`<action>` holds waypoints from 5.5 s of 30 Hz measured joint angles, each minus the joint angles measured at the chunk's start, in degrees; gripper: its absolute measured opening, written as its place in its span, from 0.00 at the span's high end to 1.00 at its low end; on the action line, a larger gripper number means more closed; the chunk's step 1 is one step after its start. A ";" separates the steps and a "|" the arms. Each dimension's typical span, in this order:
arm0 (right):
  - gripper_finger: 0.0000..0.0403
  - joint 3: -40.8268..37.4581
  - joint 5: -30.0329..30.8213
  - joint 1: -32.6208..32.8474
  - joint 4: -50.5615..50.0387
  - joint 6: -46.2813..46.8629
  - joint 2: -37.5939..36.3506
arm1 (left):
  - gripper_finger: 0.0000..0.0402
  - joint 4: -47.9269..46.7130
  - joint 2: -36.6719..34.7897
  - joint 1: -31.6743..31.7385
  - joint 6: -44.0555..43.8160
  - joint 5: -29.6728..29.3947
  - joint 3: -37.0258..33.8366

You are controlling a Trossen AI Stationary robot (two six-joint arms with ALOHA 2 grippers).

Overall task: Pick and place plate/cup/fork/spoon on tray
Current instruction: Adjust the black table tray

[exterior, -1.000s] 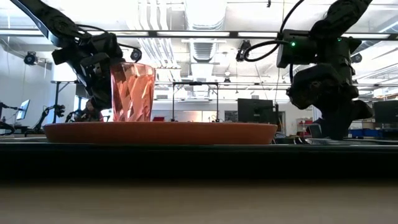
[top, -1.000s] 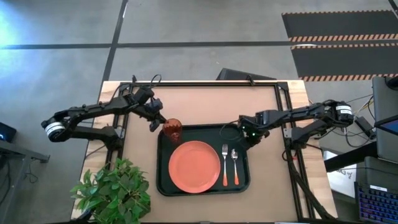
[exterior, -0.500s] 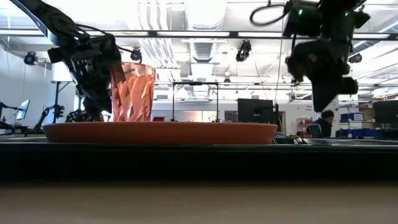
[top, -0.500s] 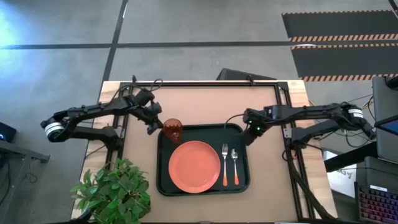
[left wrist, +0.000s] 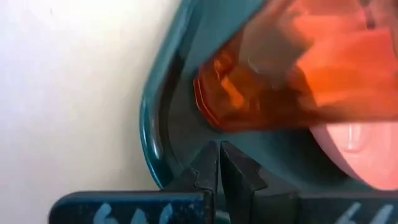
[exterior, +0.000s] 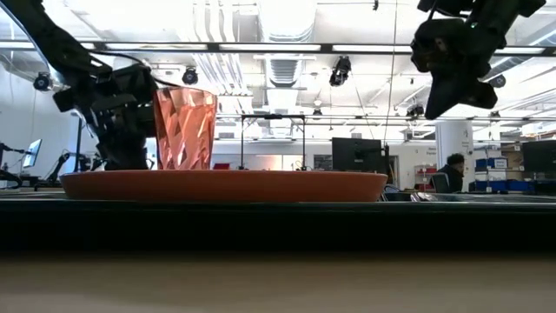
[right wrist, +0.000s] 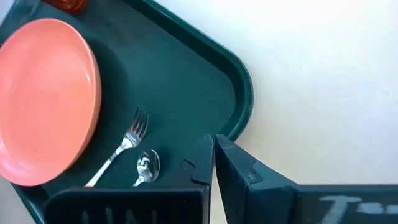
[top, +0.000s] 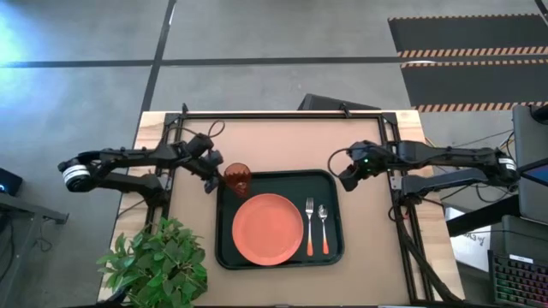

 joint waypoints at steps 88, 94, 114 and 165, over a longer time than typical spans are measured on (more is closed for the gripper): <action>0.98 0.44 -16.94 -13.06 17.62 -18.85 38.27 | 1.00 9.42 7.48 5.57 1.36 -2.50 -0.05; 0.98 0.31 -13.88 -16.27 17.37 -21.55 34.45 | 1.00 9.57 7.46 5.57 1.34 -2.47 -0.05; 0.98 0.31 -15.03 -16.74 17.57 -21.24 33.73 | 1.00 9.97 7.39 5.56 2.85 -4.95 -0.05; 0.98 0.33 -14.66 -19.90 19.21 -22.73 33.73 | 1.00 12.65 7.49 8.55 2.89 -5.72 -0.12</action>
